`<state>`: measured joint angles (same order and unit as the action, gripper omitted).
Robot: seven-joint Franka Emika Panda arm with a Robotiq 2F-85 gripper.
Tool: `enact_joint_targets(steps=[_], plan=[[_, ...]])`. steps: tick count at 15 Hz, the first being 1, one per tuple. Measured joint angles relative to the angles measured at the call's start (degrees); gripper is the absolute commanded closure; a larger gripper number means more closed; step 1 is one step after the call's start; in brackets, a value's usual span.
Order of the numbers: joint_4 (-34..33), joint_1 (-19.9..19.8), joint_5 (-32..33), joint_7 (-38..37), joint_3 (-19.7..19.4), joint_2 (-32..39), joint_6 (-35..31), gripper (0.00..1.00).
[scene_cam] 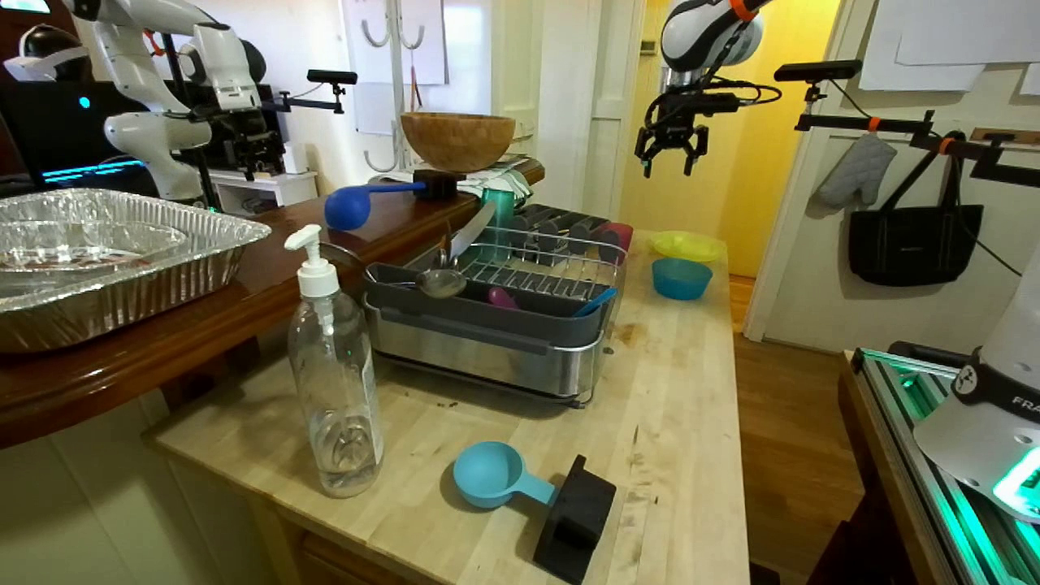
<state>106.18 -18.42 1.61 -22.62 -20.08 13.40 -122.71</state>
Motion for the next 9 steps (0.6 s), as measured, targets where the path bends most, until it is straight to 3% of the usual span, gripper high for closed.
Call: enact_joint_targets(steps=[5, 9], plan=[[-2.56, -3.19, -4.54, -3.75, -2.22, 4.24, -1.41, 0.0], [-2.69, -4.22, -4.76, -5.44, -3.1, 7.89, -6.53, 0.0]])
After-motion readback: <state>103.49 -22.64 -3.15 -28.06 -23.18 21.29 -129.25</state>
